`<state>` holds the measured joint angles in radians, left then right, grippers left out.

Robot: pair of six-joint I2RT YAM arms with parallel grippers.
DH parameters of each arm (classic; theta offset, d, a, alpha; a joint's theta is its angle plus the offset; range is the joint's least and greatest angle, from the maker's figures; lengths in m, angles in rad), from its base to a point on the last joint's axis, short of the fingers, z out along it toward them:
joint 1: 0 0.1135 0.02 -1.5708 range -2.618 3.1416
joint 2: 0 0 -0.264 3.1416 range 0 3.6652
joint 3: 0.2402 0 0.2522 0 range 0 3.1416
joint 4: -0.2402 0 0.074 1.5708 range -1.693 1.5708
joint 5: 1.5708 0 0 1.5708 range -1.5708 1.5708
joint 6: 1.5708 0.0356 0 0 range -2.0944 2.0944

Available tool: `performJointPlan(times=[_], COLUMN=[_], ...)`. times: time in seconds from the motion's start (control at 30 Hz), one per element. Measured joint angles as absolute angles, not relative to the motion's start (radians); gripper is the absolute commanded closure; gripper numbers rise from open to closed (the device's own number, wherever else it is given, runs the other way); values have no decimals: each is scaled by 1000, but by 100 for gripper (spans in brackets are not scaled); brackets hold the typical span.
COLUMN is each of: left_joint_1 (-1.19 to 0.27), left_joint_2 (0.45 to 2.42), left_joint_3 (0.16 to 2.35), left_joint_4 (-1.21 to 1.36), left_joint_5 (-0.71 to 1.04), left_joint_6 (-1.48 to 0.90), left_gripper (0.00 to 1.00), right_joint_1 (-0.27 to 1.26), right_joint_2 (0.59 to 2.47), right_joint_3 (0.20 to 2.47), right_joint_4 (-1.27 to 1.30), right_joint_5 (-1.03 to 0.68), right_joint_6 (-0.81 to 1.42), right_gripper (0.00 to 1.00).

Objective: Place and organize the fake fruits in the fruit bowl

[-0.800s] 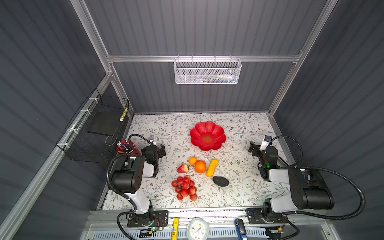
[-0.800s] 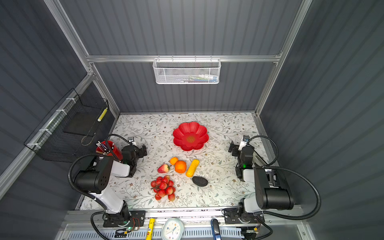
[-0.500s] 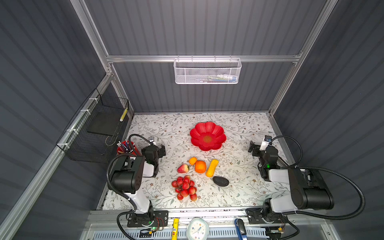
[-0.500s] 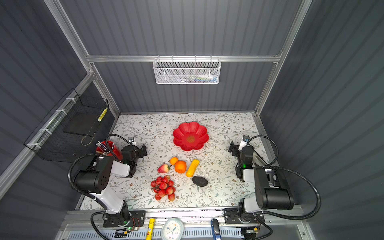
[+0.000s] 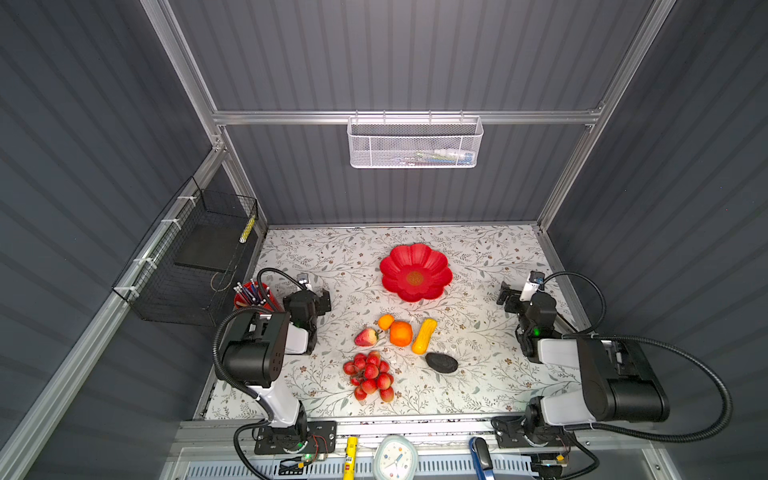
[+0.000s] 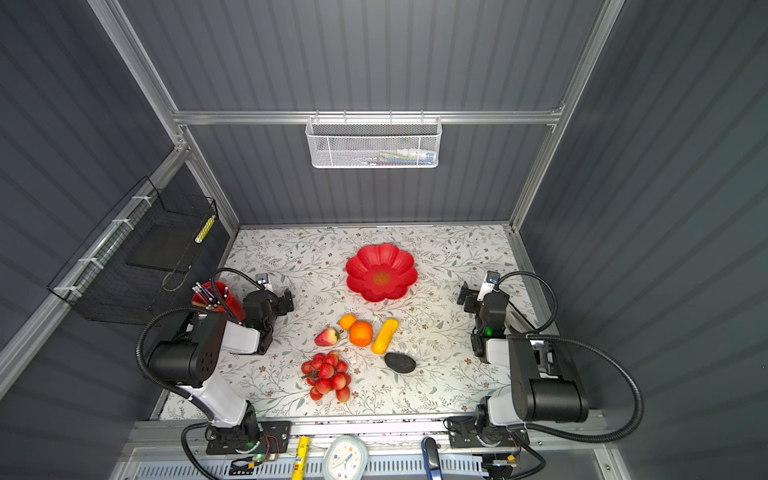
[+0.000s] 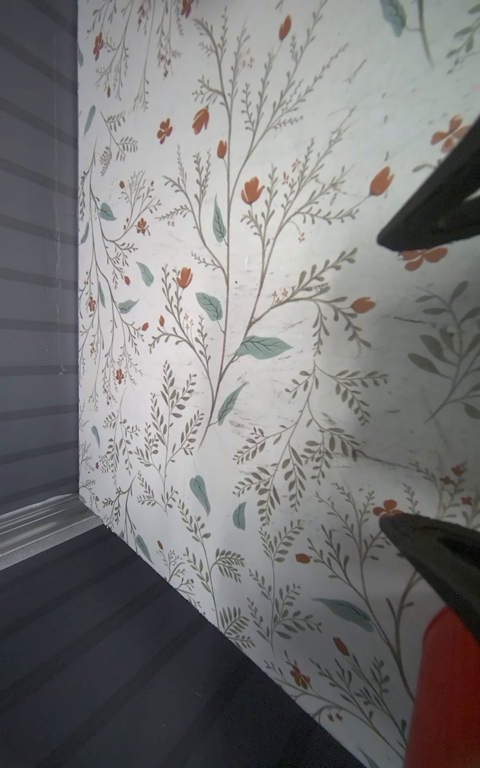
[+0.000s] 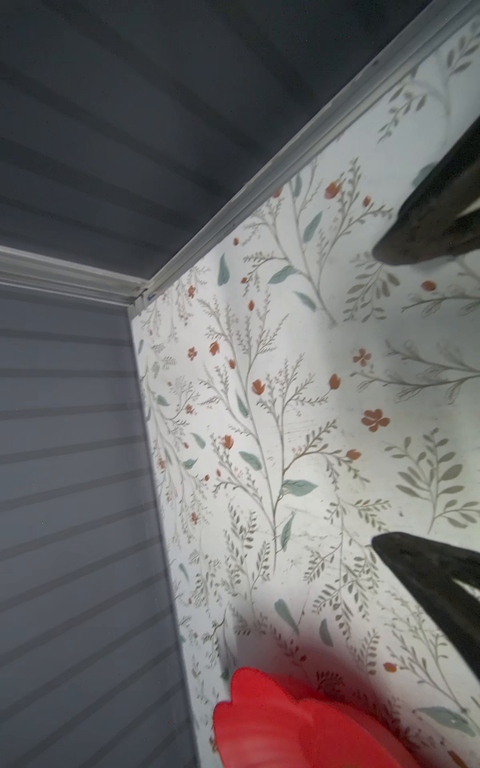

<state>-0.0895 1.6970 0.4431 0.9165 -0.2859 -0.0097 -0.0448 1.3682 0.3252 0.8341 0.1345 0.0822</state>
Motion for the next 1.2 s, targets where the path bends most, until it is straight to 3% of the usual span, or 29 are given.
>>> performJointPlan(times=[0.13, 0.23, 0.5, 0.8, 1.07, 1.2], left_joint_1=[-184, -246, -244, -354, -541, -575], left_joint_2=[1555, 1438, 1232, 1240, 1395, 1456], left_joint_3=[483, 578, 730, 770, 771, 776], left_joint_4=[738, 586, 168, -276, -387, -410], left_joint_5=[-336, -325, -98, 80, 75, 57], left_joint_6=[27, -4, -152, -287, -366, -386], left_gripper=[1, 1, 10, 9, 9, 15], right_joint_1=[-46, -50, -75, -70, -69, -69], right_joint_2=[1154, 1055, 1143, 1225, 1268, 1270], right_joint_3=[502, 590, 594, 633, 636, 636], right_joint_4=[537, 500, 378, 214, 204, 199], right_joint_5=[171, 140, -70, -142, -171, -174], right_joint_6=[178, 296, 477, 509, 525, 531], right_gripper=[1, 1, 1, 1, 1, 1])
